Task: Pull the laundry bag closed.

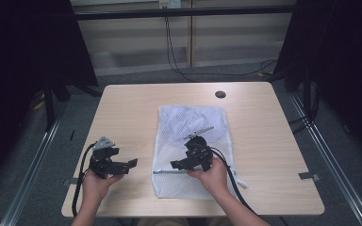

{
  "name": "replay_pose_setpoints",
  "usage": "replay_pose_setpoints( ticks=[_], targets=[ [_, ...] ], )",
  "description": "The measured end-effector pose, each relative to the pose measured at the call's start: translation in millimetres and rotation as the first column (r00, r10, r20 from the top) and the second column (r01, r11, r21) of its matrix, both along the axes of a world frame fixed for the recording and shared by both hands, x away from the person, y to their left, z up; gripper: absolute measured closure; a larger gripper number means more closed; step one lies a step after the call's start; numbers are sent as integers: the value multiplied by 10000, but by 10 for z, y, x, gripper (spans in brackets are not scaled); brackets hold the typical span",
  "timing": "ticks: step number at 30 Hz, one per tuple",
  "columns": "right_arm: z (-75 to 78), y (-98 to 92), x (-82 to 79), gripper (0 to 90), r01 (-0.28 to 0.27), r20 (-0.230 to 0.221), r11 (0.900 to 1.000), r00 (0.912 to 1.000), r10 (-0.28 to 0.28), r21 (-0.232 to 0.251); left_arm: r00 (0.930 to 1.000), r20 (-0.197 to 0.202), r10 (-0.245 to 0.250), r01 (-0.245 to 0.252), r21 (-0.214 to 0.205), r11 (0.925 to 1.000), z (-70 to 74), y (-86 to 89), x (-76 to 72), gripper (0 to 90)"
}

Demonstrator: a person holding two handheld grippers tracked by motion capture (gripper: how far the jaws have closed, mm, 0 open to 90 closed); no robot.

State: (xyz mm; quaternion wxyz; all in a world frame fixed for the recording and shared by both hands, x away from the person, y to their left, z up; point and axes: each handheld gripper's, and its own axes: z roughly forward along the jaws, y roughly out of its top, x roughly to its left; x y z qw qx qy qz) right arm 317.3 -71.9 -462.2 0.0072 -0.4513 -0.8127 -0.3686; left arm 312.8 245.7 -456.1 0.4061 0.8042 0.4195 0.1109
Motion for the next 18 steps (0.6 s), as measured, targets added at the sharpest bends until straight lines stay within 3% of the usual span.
replay_pose_setpoints(
  ticks=[13, 18],
  targets=[
    [-74, 118, 36, 251, -146, -225, 9995, 9996, 152, 264, 10000, 70, 50, -50, 13, 10000, 13, 9, -2, 84],
    [-85, 160, 45, 291, -138, -523, 9990, 9985, 160, 428, 10000, 59, 43, -42, -3, 10000, 12, 4, -3, 85]
  ],
)
